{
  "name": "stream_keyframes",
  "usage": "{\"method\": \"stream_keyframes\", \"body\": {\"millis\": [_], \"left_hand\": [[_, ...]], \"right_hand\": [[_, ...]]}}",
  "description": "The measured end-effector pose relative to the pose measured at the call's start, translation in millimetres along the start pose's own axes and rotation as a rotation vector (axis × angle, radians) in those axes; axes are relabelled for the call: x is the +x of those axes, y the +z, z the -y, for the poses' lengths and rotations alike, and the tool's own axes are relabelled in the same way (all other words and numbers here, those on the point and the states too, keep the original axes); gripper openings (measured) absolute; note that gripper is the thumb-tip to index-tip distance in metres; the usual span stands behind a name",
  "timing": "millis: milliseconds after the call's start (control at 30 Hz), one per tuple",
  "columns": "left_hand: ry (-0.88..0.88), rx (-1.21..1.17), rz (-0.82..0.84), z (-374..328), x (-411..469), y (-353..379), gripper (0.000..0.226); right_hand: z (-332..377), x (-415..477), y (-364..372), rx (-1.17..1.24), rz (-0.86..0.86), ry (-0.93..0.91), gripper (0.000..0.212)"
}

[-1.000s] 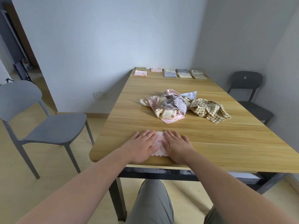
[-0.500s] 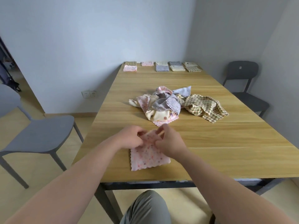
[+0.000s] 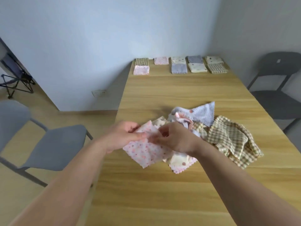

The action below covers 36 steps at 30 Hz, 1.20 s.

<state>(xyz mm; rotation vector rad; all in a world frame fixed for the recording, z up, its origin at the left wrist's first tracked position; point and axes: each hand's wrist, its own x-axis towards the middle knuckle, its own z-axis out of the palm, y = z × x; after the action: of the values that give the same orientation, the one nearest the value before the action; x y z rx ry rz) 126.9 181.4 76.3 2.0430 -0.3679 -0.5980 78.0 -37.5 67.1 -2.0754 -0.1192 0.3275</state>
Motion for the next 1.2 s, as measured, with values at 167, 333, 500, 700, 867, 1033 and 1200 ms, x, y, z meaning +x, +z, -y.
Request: {"method": "stream_keyframes", "body": {"millis": [167,333,500,700,867,1033,1200], "left_hand": [[-0.059,-0.107,-0.140,-54.6,-52.5,-68.2,0.030],[-0.028,-0.223,-0.259,-50.9,-93.8,-135.9,0.035],[-0.021,-0.195,-0.228,-29.4,-117.5,-184.3,0.016],[-0.009,-0.143,-0.104,-34.2,-92.8,-208.4,0.022],[-0.037,-0.116,0.040,-48.4,-29.0,-193.6,0.009],[-0.174,-0.065,0.273,-52.9,39.3,-189.0,0.020],[-0.227,0.048,0.348,-55.3,96.1,-194.4,0.027]], "right_hand": [[108.0,2.6,-10.7,0.218,0.073,0.124,0.022],[178.3,3.8,33.3,0.485,0.014,0.222,0.030],[207.6,2.3,95.5,0.862,-0.175,0.328,0.034],[216.5,-3.0,132.1,1.139,-0.325,0.410,0.020],[189.4,18.4,117.9,1.162,-0.504,0.487,0.020],[152.2,45.9,92.5,1.158,-0.661,0.538,0.020],[132.7,83.9,71.2,1.153,-0.755,0.577,0.019]]}}
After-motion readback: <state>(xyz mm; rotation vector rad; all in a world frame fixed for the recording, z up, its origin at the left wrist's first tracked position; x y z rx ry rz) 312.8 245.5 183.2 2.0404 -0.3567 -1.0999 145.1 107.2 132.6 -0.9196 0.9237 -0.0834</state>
